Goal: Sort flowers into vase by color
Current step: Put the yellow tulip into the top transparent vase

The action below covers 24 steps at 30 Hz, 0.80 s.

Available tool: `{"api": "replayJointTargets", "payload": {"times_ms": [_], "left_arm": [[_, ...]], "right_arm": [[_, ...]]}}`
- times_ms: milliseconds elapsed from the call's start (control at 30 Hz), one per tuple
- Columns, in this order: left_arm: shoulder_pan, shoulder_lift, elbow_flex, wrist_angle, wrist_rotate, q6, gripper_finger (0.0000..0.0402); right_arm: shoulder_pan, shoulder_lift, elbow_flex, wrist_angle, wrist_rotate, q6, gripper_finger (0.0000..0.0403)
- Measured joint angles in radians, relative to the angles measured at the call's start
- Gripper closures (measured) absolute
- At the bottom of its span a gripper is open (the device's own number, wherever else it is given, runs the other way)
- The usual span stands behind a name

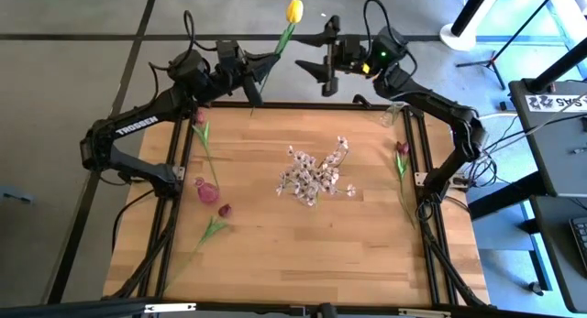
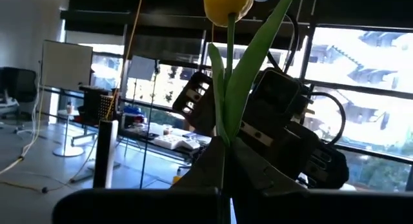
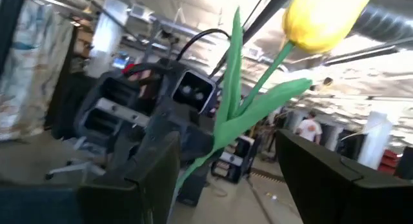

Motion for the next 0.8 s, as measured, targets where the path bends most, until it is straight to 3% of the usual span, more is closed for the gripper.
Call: {"api": "replayJointTargets", "payload": {"times_ms": [133, 333, 467, 667, 800], "left_arm": [[-0.001, 0.0, 0.0, -0.021, 0.027, 0.066, 0.0398], [-0.012, 0.009, 0.0, -0.061, 0.057, 0.158, 0.0398], [-0.011, 0.007, 0.0, -0.078, 0.056, 0.185, 0.0397], [-0.013, 0.008, 0.0, -0.078, 0.054, 0.205, 0.0392], [-0.014, 0.005, 0.0, -0.085, 0.048, 0.204, 0.0364]], "right_arm": [[0.031, 0.042, 0.039, 0.014, 0.06, 0.033, 0.015], [0.071, 0.086, 0.086, 0.009, 0.058, 0.156, 0.017], [0.079, 0.085, 0.087, 0.009, 0.059, 0.194, 0.0229], [0.077, 0.085, 0.087, -0.004, 0.059, 0.219, 0.0373], [0.076, 0.085, 0.087, -0.015, 0.061, 0.213, 0.0384]]}}
